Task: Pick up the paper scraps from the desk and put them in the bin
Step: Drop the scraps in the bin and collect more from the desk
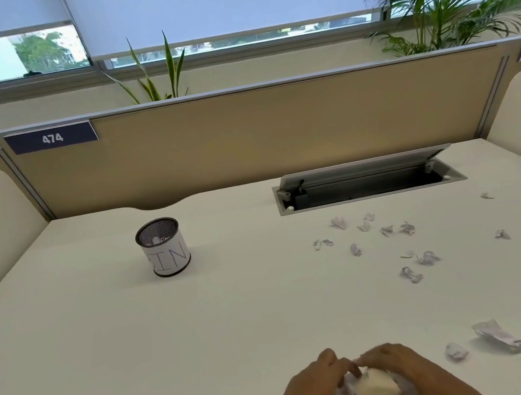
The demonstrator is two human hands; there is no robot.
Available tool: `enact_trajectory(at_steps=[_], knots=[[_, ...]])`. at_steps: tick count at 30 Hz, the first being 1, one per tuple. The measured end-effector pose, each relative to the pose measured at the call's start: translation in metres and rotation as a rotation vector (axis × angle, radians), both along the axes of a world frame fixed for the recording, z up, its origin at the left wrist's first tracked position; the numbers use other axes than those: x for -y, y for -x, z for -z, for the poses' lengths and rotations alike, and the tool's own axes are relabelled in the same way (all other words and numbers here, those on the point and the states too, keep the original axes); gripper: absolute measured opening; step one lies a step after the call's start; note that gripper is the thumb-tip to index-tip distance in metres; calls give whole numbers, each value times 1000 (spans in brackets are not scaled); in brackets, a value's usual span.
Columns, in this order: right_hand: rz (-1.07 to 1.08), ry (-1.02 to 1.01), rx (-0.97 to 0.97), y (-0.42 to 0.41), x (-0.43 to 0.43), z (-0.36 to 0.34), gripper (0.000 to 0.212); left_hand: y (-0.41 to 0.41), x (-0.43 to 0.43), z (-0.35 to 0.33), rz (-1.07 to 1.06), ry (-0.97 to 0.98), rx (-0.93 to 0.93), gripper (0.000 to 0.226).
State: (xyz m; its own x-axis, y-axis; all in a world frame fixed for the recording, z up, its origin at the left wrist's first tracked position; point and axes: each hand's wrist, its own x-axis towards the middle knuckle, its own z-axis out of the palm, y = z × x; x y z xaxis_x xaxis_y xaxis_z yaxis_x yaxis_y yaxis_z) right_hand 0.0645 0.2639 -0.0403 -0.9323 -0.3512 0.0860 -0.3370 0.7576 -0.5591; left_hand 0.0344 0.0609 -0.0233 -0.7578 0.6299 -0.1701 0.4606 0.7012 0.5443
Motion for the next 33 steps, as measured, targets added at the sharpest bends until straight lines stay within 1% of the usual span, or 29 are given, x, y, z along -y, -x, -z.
enact_trajectory(at_steps=[2, 5, 8, 10, 12, 14, 16, 18, 19, 21, 23, 25, 26, 29, 31, 33], knots=[[-31, 79, 79, 4, 0, -7, 42, 1, -9, 2, -70, 10, -48, 34], [44, 93, 50, 16, 4, -9, 39, 5, -17, 5, -176, -17, -93, 27], [153, 150, 59, 25, 9, -9, 31, 14, -20, 9, -295, -135, -89, 22], [250, 205, 64, 32, 12, -9, 25, 22, -19, 8, -410, -257, -21, 18], [337, 283, 61, 39, 17, -14, 17, 29, -17, 4, -561, -418, 128, 17], [387, 346, 46, 44, 27, -19, 11, 34, -15, -1, -708, -590, 347, 21], [402, 390, 39, 49, 39, -25, 15, 38, -14, -7, -829, -793, 603, 27], [408, 408, 34, 54, 54, -32, 25, 41, -12, -14, -938, -1024, 827, 23], [404, 396, 22, 57, 61, -35, 26, 42, -11, -19, -979, -1140, 921, 24], [369, 321, -24, 61, 76, -40, 22, 45, -7, -25, -994, -1317, 1066, 40], [314, 222, -89, 65, 89, -42, 14, 50, -3, -30, -910, -1426, 1134, 52], [254, 148, -138, 68, 101, -44, 8, 54, 2, -32, -824, -1420, 1115, 52], [220, 139, -145, 70, 106, -44, 9, 57, 6, -32, -837, -1389, 1086, 48], [106, 150, -156, 78, 116, -43, 22, 68, 20, -30, -995, -1361, 979, 34], [82, 189, -171, 84, 120, -39, 28, 80, 32, -31, -1056, -1329, 823, 32], [126, 212, -169, 90, 121, -32, 32, 96, 46, -36, -1117, -1221, 567, 24]])
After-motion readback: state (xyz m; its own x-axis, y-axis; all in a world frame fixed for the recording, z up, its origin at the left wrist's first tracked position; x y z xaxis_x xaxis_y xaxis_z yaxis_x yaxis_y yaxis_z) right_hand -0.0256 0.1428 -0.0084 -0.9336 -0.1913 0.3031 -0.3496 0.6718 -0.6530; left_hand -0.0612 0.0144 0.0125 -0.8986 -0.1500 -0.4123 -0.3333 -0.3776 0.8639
